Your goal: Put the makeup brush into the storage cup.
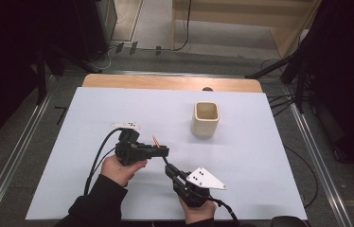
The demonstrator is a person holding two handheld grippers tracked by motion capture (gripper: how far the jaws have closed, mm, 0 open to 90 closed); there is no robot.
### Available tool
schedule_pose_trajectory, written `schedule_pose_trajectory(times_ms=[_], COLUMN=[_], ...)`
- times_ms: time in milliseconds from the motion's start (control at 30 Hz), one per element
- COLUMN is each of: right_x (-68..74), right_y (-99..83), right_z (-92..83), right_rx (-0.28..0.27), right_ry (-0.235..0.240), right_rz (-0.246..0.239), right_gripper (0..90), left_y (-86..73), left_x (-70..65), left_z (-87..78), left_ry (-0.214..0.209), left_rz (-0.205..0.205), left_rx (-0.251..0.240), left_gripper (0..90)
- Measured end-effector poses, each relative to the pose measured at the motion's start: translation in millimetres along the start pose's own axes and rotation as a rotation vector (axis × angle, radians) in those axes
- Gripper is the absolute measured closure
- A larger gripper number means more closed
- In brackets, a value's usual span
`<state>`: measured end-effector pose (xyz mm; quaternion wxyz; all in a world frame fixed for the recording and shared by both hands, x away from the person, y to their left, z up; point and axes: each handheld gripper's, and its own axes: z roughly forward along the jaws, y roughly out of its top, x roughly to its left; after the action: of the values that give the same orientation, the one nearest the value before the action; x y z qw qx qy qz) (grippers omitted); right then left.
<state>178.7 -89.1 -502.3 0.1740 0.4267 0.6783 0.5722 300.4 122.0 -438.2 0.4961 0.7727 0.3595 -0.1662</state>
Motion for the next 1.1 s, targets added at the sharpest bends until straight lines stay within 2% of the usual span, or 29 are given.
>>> schedule_pose_trajectory(times_ms=[167, 367, 400, 433, 467, 500, 533, 567, 600, 633, 667, 700, 733, 800, 833, 933, 1100], right_x=[0.2, 0.8, 1.1, 1.6, 1.7, 2.0, 3.0, 3.0, 2.1, 2.1, 1.2, -1.3, -1.3, -7.4, -7.4, -11.8, -14.5], right_y=[-0.6, 0.9, 1.7, 3.1, 3.7, 5.2, 8.6, 8.6, 11.0, 11.0, 12.0, 14.1, 14.1, 15.9, 15.9, 20.9, 28.6], right_z=[1.5, 1.8, 1.9, 1.1, 1.0, 0.7, 0.0, 0.0, -0.1, -0.1, -0.1, 0.9, 0.9, 4.1, 4.1, 9.3, 13.0], right_rx=[0.016, 0.021, 0.026, 0.016, 0.014, 0.023, 0.044, 0.044, 0.057, 0.057, 0.067, 0.096, 0.096, 0.149, 0.149, 0.222, 0.271], right_ry=[0.002, 0.010, 0.008, 0.000, -0.001, 0.002, 0.001, 0.001, 0.009, 0.009, 0.020, 0.040, 0.040, 0.092, 0.092, 0.145, 0.172], right_rz=[0.002, -0.011, -0.013, -0.028, -0.033, -0.037, -0.054, -0.054, -0.052, -0.052, -0.046, -0.034, -0.034, 0.004, 0.004, 0.012, -0.011], right_gripper=[84.9, 84.4, 83.6, 76.6, 74.5, 72.1, 65.3, 65.3, 59.7, 59.7, 58.1, 52.4, 52.4, 47.4, 47.4, 40.7, 36.7], left_y=[0.6, -0.5, -0.4, -0.3, 0.0, 0.7, 1.0, 1.5, 2.5, 2.5, 2.9, 3.4, 3.6, 4.4, 4.6, 5.3, 6.3], left_x=[0.1, 8.3, 9.1, 9.0, 8.8, 8.1, 7.9, 8.1, 8.1, 8.1, 8.3, 8.3, 7.9, 7.8, 7.7, 7.8, 8.5], left_z=[0.5, -1.8, -2.9, -3.2, -3.8, -4.8, -5.4, -6.1, -8.1, -8.1, -9.1, -10.1, -10.9, -12.0, -12.5, -12.9, -14.2], left_ry=[-0.038, -0.109, -0.101, -0.101, -0.103, -0.094, -0.087, -0.086, -0.067, -0.067, -0.062, -0.055, -0.043, -0.035, -0.029, -0.019, -0.005], left_rz=[-0.011, -0.099, -0.093, -0.094, -0.097, -0.090, -0.083, -0.081, -0.068, -0.068, -0.065, -0.062, -0.053, -0.043, -0.040, -0.029, -0.013], left_rx=[0.009, 0.002, 0.005, 0.003, -0.002, -0.002, -0.003, -0.001, 0.003, 0.003, 0.005, 0.006, 0.005, 0.014, 0.015, 0.028, 0.053], left_gripper=[80.7, 84.2, 84.2, 84.1, 84.2, 84.2, 84.1, 84.1, 84.1, 84.1, 84.1, 84.0, 84.0, 84.0, 84.0, 84.0, 84.0])
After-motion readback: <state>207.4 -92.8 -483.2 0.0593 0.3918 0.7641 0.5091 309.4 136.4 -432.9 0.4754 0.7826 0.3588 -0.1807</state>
